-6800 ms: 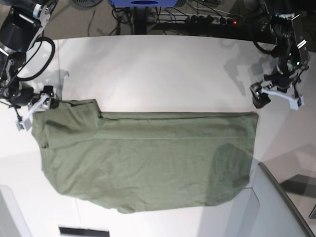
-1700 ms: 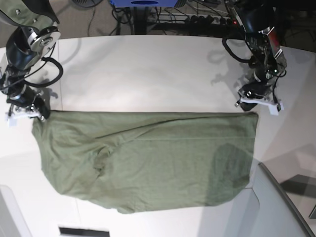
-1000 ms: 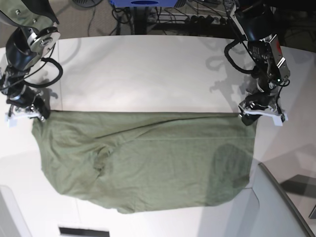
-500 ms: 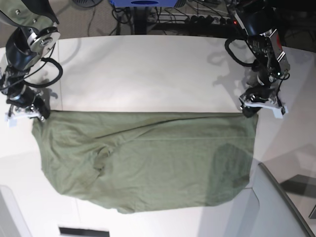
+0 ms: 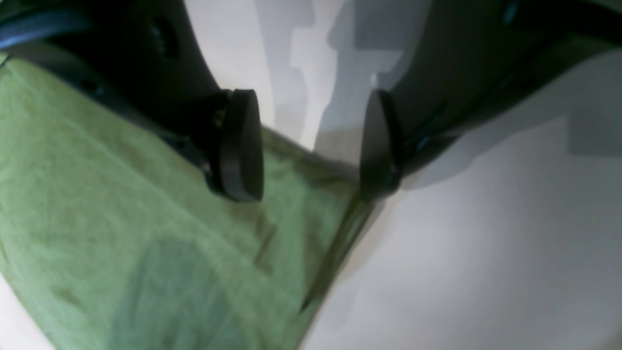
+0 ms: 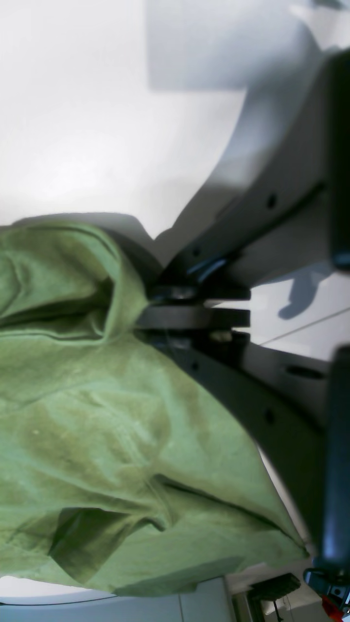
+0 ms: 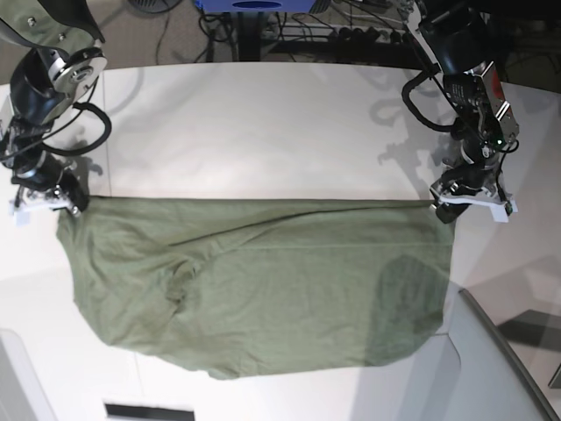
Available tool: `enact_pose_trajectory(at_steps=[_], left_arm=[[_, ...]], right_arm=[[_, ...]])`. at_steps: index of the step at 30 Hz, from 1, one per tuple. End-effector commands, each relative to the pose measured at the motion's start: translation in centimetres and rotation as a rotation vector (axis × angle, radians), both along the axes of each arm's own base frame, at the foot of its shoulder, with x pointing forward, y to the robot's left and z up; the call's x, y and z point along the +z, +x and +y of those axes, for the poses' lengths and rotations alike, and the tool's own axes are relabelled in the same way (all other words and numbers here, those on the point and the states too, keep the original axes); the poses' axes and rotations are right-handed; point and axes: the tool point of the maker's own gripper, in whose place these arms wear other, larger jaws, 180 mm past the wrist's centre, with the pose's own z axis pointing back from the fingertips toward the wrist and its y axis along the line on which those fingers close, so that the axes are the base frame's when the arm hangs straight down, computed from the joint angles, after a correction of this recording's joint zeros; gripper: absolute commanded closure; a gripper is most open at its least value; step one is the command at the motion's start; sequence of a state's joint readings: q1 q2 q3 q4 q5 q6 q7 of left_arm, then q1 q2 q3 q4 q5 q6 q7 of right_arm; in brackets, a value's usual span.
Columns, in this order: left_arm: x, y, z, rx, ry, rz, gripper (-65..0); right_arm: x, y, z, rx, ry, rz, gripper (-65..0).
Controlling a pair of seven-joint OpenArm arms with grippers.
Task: Layout the t-shirt on the table in an organized manner, then fold the t-shirt properly
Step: 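Lower both grippers onto the folded edge corners and close on them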
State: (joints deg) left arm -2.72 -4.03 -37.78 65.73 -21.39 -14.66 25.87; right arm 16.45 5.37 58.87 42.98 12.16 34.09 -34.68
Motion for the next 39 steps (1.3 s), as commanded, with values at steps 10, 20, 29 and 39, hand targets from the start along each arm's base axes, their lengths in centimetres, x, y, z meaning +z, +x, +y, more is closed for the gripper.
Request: enact_pose_trajectory(at_steps=[10, 20, 29, 39], left_arm=[[1.3, 0.7, 1.0, 0.013, 0.022, -0.044, -29.9], [0.5, 1.3, 1.4, 0.015, 0.006, -0.023, -29.9], [0.6, 1.5, 1.4, 0.015, 0.005, -0.026, -29.9], [1.6, 3.2, 1.1, 0.011, -0.003, -0.059, -29.9]], right_arm=[[0.7, 0.7, -0.7, 0.004, -0.021, -0.009, -0.2], [0.7, 0.7, -0.7, 0.004, -0.021, -0.009, -0.2], [0.7, 0.7, -0.7, 0.003, -0.021, -0.01, -0.2], [0.9, 1.1, -0.7, 0.003, -0.021, -0.018, -0.2]])
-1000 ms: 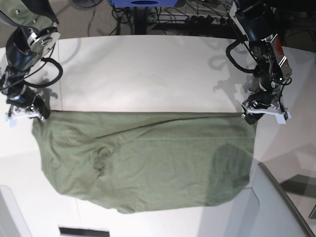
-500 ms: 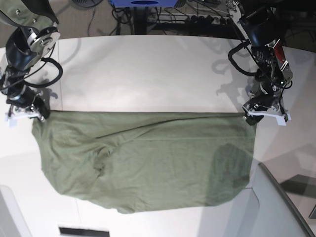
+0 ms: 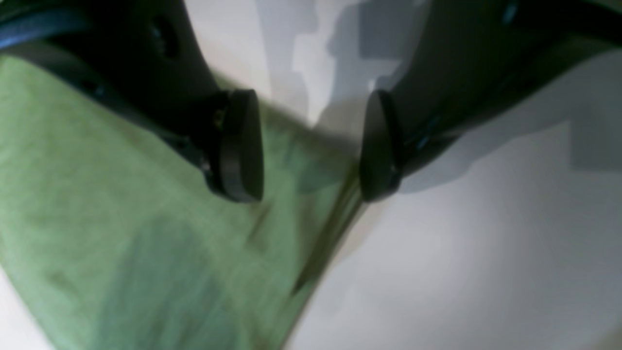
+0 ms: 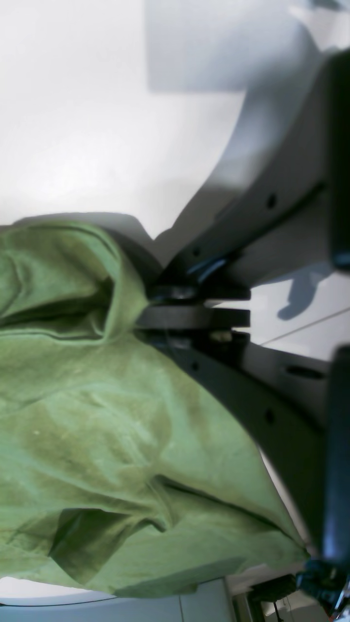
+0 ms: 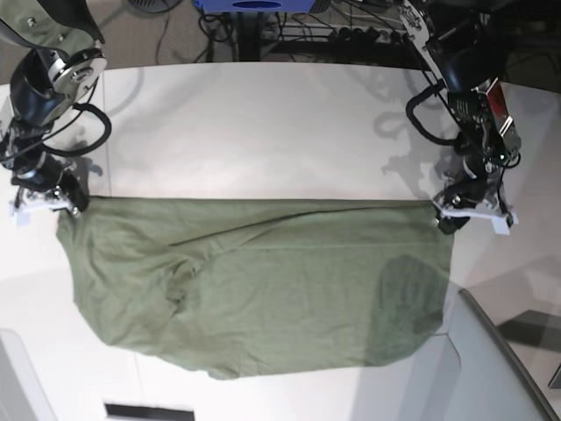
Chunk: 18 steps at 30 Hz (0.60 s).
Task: Layout the t-shirt on the table in an organized manner, then fold the t-shirt properly
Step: 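Lower both grippers onto the folded edge corners and close on them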
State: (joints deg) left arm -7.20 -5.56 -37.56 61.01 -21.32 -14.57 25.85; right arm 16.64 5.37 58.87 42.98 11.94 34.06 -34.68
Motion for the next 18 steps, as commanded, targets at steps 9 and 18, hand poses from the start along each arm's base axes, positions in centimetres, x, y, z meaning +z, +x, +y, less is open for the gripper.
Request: enact_pose_trajectory(at_steps=[9, 18], left_arm=[[2.1, 4.0, -2.8, -0.064, -0.011, -0.079, -29.9], [3.1, 0.6, 1.2, 0.066, 0.053, -0.069, -29.8]], right_arm=[[1.1, 1.2, -0.7, 0.001, -0.02, -0.023, -0.2], [1.1, 1.2, -0.8, 0.0, -0.02, -0.024, -0.2]])
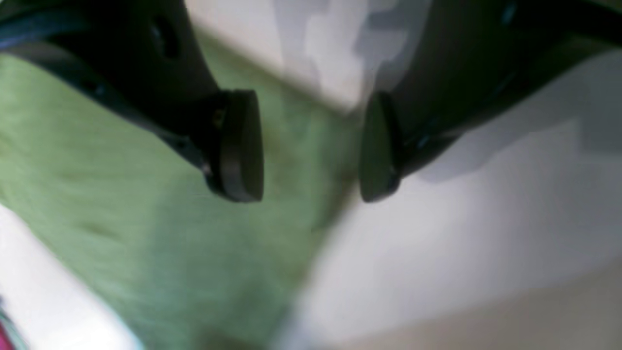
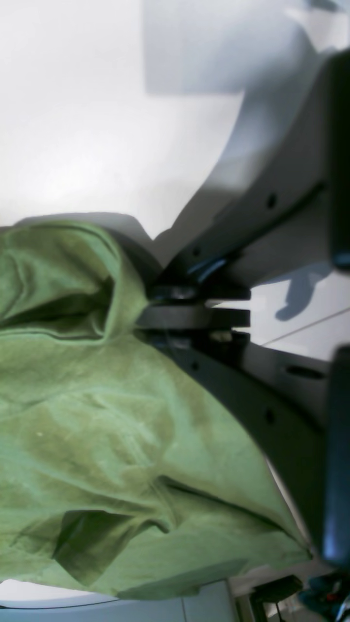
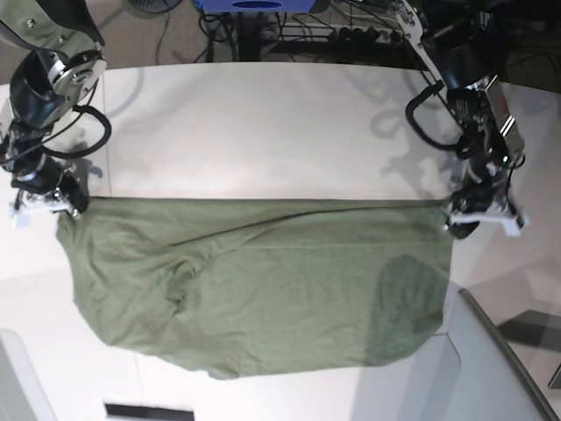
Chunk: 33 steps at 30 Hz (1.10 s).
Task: Layout the t-shirt on the table in an organized manner, then fold the t-shirt properly
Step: 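Lower both grippers onto the folded edge corners and close on them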
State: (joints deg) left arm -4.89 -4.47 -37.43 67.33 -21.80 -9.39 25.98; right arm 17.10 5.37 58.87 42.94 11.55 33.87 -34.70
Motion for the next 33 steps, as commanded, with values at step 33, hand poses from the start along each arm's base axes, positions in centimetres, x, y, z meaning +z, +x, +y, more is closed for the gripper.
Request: enact_pose_trajectory(at_steps=[33], left_arm=[[-0.2, 3.4, -2.0, -0.003, -0.162, -0.078, -29.8]], right_arm=[[1.3, 1.5, -0.7, 0.0, -0.017, -0.035, -0.2]])
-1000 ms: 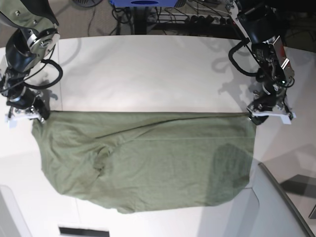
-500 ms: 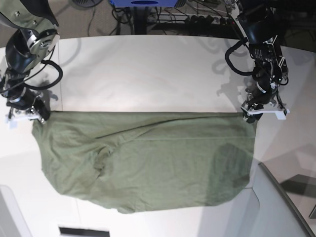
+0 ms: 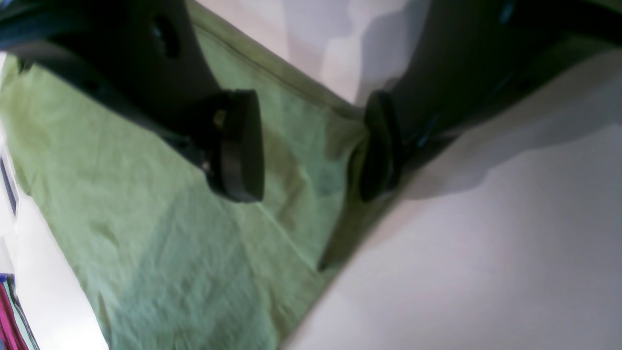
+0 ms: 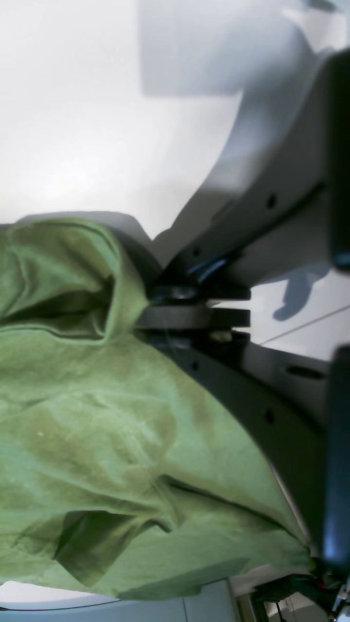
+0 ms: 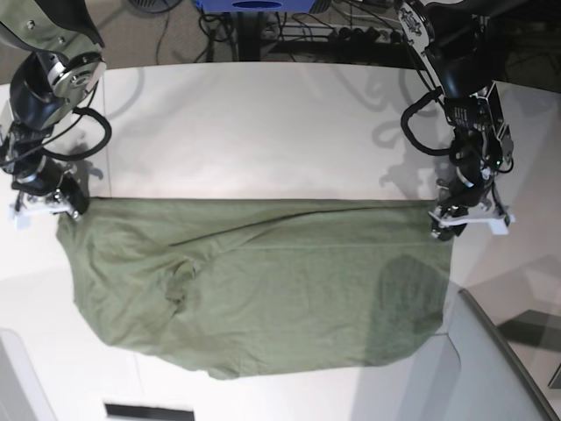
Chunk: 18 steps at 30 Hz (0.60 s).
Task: Layout the t-shirt on the table in an organized manner, then fold the t-shirt properly
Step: 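Lower both grippers onto the folded edge corners and close on them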
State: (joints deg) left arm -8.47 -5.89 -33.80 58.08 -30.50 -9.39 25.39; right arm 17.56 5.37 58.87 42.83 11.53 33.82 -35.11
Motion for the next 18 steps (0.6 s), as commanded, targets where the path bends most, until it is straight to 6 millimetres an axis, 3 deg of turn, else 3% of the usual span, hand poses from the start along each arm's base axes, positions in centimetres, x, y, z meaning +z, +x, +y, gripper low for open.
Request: enact_pose_trajectory(at_steps=[1, 6, 10, 16, 18], left_arm=[[1.8, 1.8, 0.0, -0.014, 0.011, -0.062, -29.8], [2.5, 3.2, -0.9, -0.035, 0.007, -0.082, -29.8], [1.8, 3.8, -1.7, -0.034, -0.028, -0.069, -29.8], [1.3, 3.8, -1.4, -0.005, -0.025, -0.076, -29.3], [1.2, 3.6, -1.3, -0.001, -0.024, -0.074, -25.7]], right_arm=[[1.2, 1.2, -0.9, -0.004, -0.021, -0.034, -0.2], [1.2, 1.2, -0.9, -0.004, -0.021, -0.034, -0.2], [1.2, 1.2, -0.9, -0.004, -0.021, -0.034, -0.2], [1.2, 1.2, -0.9, -0.005, -0.022, -0.035, -0.2], [1.2, 1.2, -1.0, -0.007, -0.024, -0.036, -0.2]])
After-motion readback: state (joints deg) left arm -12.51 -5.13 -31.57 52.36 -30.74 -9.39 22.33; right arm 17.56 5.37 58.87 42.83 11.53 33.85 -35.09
